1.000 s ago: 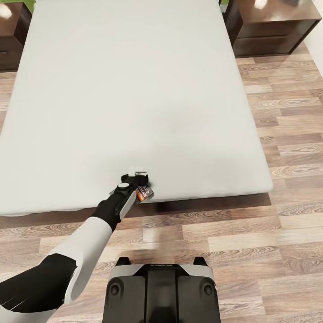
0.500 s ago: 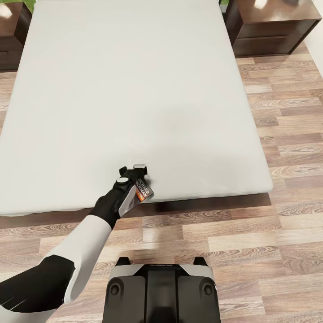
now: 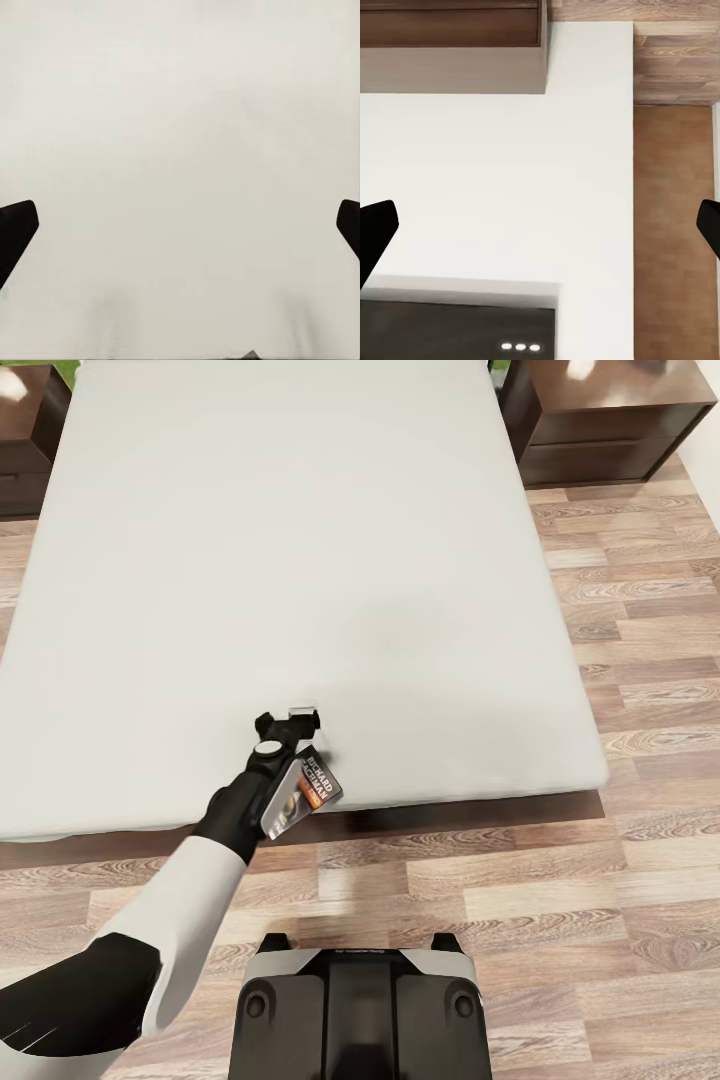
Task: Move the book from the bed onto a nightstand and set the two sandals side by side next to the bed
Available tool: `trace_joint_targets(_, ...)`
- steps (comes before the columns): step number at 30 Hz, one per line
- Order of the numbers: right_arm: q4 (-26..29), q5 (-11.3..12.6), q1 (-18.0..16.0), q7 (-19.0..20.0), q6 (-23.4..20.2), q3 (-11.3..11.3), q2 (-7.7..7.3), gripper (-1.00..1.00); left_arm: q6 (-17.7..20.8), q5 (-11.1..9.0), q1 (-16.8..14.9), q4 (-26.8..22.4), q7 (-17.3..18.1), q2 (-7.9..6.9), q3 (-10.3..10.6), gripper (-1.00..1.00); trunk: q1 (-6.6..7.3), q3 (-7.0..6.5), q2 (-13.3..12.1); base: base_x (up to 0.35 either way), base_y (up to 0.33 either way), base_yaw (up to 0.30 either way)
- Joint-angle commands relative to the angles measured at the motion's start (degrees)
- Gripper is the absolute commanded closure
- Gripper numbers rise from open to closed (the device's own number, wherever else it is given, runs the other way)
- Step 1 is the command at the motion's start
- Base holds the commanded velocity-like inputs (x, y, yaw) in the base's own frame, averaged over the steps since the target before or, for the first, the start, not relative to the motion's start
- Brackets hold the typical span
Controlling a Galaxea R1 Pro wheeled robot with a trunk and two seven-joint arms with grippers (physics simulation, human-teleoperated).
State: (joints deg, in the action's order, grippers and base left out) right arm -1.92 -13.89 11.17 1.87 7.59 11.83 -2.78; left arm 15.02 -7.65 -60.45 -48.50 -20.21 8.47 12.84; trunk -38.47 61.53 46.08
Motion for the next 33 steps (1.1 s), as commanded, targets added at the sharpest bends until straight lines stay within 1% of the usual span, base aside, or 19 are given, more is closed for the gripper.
trace_joint_targets(1, -0.1, -0.4, 0.0, 0.2, 0.3, 0.5, -0.03, -1.0, 0.2, -0.6, 0.0, -0.1, -0.5, -0.04, 0.2, -1.0, -0.02, 0.03, 0.0, 0.0, 0.0, 0.0)
trace_joint_targets(4, -0.1, -0.5, 0.0, 0.2, 0.3, 0.5, -0.03, -1.0, 0.7, -0.6, 0.0, -2.6, -2.4, -0.1, 0.2, -1.0, -0.02, 0.03, 0.0, 0.0, 0.0, 0.0)
trace_joint_targets(5, -0.1, -0.5, 0.0, 0.2, 0.3, 0.5, -0.03, -1.0, 0.7, -0.6, 0.0, -2.6, -2.4, -0.1, 0.2, -1.0, -0.02, 0.03, 0.0, 0.0, 0.0, 0.0)
trace_joint_targets(9, 0.1, -0.5, 0.0, 0.2, 0.3, 0.4, 0.01, -1.0, 3.0, -0.5, 0.0, -5.9, -4.3, -0.17, 0.3, -1.0, -0.02, 0.03, 0.0, 0.0, 0.0, 0.0)
trace_joint_targets(16, 0.2, -0.5, 0.0, 0.2, 0.3, 0.3, 0.03, -1.0, 5.1, -0.2, 0.0, -8.7, -5.2, -0.19, 0.3, -1.0, -0.02, 0.03, 0.0, 0.0, 0.0, 0.0)
trace_joint_targets(19, 0.3, -0.5, 0.0, 0.2, 0.3, 0.2, 0.04, -1.0, 5.8, 0.3, 0.0, -9.7, -5.8, -0.2, 0.3, -1.0, -0.02, 0.03, 0.0, 0.0, 0.0, 0.0)
trace_joint_targets(21, 0.4, -0.5, 0.0, 0.2, 0.3, 0.2, 0.04, -1.0, 6.2, 1.3, 0.0, -10.5, -6.4, -0.2, 0.3, -1.0, -0.02, 0.03, 0.0, 0.0, 0.0, 0.0)
trace_joint_targets(22, 0.4, -0.5, 0.0, 0.2, 0.3, 0.2, 0.04, -1.0, 6.2, 1.3, 0.0, -10.5, -6.4, -0.2, 0.3, -1.0, -0.02, 0.03, 0.0, 0.0, 0.0, 0.0)
trace_joint_targets(26, 0.5, -0.6, 0.0, 0.2, 0.3, 0.1, 0.05, -1.0, 7.8, 4.0, 0.0, -11.8, -7.8, -0.21, 0.3, -1.0, -0.02, 0.03, 0.0, 0.0, 0.0, 0.0)
trace_joint_targets(27, 0.5, -0.6, 0.0, 0.2, 0.3, 0.1, 0.05, -1.0, 7.8, 4.0, 0.0, -11.8, -7.8, -0.21, 0.3, -1.0, -0.02, 0.03, 0.0, 0.0, 0.0, 0.0)
trace_joint_targets(30, 0.5, -0.6, 0.0, 0.2, 0.3, 0.1, 0.05, -1.0, 10.1, 5.7, 0.0, -13.2, -8.8, -0.21, 0.2, -1.0, -0.02, 0.03, 0.0, 0.0, 0.0, 0.0)
trace_joint_targets(33, 0.5, -0.6, 0.0, 0.2, 0.3, 0.1, 0.05, -1.0, 11.0, 6.1, 0.0, -13.8, -9.1, -0.21, 0.2, -1.0, -0.02, 0.03, 0.0, 0.0, 0.0, 0.0)
